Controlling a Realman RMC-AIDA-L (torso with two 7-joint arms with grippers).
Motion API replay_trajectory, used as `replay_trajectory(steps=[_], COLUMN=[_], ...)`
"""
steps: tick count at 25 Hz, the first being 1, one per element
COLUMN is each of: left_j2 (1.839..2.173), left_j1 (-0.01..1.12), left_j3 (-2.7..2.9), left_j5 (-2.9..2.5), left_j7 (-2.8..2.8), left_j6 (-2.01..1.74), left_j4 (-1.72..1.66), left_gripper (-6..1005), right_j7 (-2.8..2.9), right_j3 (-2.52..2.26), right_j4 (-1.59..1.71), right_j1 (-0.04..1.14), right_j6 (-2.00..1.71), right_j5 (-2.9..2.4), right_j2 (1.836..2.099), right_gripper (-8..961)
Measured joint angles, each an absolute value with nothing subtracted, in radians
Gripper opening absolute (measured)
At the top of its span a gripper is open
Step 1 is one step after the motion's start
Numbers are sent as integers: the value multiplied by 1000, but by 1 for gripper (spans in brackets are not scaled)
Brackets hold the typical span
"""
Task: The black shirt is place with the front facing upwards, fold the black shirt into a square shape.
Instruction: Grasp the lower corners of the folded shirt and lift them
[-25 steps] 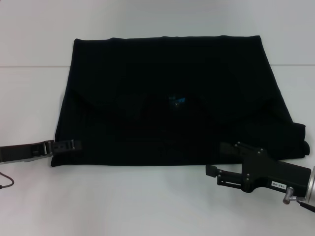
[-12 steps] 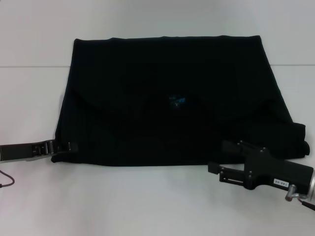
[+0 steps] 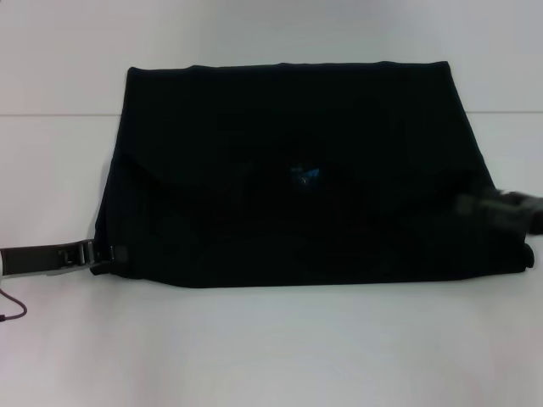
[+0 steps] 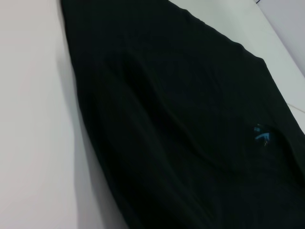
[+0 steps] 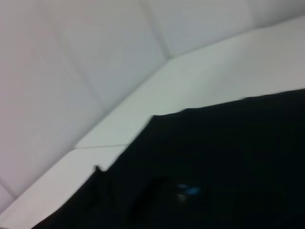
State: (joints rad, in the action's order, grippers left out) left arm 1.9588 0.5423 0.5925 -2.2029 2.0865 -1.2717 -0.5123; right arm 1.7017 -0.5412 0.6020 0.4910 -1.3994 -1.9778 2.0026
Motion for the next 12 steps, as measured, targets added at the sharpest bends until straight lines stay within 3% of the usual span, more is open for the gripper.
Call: replay_trajectory(steps=[4,8,12], left_j2=[1959,1956,1956], left_j1=[546,549,549], left_j3=[592,592,592], left_j5=[-2203,-2203,-2203], left_j7=[2086,2089,2087], left_j6=[-1277,-1285,-1293], left_j4=[-512,-512,-512], left_gripper=[16,16,17], right_j7=[2059,2347,2441], right_j3=[-546,-553,-552], right_j4=[699,721,774], right_j1=[524,606,667], right_j6=[-1371,-1370,-1381], right_j5=[-2126,-2387,-2578], right_j2=[1924,1838,1836], right_gripper=[880,880,880])
